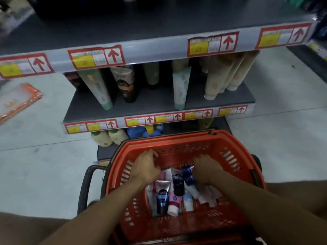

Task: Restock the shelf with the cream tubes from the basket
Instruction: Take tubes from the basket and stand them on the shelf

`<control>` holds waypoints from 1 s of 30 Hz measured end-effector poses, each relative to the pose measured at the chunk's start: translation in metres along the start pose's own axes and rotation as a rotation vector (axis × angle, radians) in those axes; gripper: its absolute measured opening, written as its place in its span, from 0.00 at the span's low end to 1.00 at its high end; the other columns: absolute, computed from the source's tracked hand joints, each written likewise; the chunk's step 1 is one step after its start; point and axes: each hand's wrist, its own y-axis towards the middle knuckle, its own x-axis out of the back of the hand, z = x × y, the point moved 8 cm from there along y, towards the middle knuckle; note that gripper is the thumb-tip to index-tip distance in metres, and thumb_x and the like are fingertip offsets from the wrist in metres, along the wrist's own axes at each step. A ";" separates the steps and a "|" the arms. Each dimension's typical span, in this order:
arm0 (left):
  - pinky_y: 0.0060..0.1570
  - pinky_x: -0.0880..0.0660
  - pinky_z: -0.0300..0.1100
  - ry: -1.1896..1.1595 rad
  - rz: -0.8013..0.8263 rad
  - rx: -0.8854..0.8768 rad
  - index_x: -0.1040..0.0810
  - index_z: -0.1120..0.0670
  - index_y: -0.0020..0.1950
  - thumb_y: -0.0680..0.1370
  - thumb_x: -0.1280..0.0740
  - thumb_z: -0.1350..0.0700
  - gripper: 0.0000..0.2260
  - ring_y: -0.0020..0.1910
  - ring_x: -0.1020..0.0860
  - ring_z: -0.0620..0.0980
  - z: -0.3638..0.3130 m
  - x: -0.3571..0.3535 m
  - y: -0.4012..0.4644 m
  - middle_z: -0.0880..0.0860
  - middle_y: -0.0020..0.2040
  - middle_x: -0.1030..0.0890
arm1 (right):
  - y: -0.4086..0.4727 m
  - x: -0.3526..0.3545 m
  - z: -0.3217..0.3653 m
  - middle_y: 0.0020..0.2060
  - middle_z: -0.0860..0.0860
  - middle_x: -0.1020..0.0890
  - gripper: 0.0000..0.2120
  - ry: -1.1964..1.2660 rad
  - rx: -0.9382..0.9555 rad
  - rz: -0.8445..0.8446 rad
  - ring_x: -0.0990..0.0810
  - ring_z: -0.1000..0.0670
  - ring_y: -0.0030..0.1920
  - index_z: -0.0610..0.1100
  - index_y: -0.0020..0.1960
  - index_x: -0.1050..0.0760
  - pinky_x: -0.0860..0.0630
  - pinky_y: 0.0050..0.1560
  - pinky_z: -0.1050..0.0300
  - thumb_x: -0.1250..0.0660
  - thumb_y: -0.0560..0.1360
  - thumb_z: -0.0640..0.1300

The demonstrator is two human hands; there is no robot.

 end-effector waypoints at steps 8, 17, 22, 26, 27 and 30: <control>0.46 0.24 0.41 -0.095 0.293 0.246 0.23 0.50 0.60 0.74 0.24 0.49 0.17 0.48 0.21 0.48 0.054 -0.098 0.009 0.45 0.51 0.19 | 0.024 -0.088 -0.027 0.57 0.42 0.18 0.07 0.297 -0.187 0.238 0.19 0.41 0.58 0.50 0.44 0.28 0.27 0.50 0.54 0.37 0.81 0.48; 0.51 0.19 0.46 -0.359 0.392 0.627 0.29 0.57 0.69 0.60 0.21 0.36 0.44 0.57 0.18 0.55 0.130 -0.213 -0.002 0.55 0.62 0.18 | 0.043 -0.168 -0.044 0.35 0.44 0.17 0.05 1.428 -0.688 0.162 0.18 0.47 0.29 0.36 0.56 0.22 0.22 0.31 0.53 0.34 0.82 0.37; 0.35 0.28 0.35 -0.368 0.434 0.697 0.33 0.55 0.63 0.73 0.19 0.52 0.28 0.49 0.20 0.48 0.131 -0.218 -0.010 0.51 0.58 0.20 | 0.048 -0.157 -0.037 0.38 0.45 0.13 0.05 1.581 -0.755 0.023 0.14 0.45 0.37 0.39 0.51 0.18 0.16 0.44 0.45 0.28 0.79 0.41; 0.36 0.28 0.33 -0.377 0.401 0.702 0.35 0.52 0.61 0.71 0.18 0.58 0.29 0.51 0.20 0.49 0.136 -0.225 -0.017 0.49 0.55 0.20 | 0.052 -0.157 -0.029 0.37 0.46 0.14 0.06 1.678 -0.798 -0.013 0.15 0.46 0.34 0.40 0.54 0.18 0.17 0.39 0.46 0.28 0.79 0.41; 0.35 0.29 0.32 -0.373 0.402 0.706 0.34 0.51 0.60 0.71 0.18 0.59 0.28 0.51 0.21 0.48 0.136 -0.225 -0.019 0.48 0.53 0.21 | 0.053 -0.158 -0.027 0.40 0.45 0.15 0.09 1.699 -0.825 -0.018 0.16 0.45 0.36 0.39 0.57 0.19 0.16 0.45 0.42 0.28 0.79 0.40; 0.37 0.27 0.34 -0.344 0.459 0.699 0.22 0.51 0.60 0.72 0.19 0.55 0.20 0.47 0.20 0.45 0.133 -0.226 -0.021 0.47 0.53 0.17 | 0.051 -0.152 -0.022 0.41 0.44 0.17 0.03 1.707 -0.828 0.008 0.19 0.46 0.37 0.40 0.52 0.21 0.15 0.39 0.48 0.31 0.81 0.39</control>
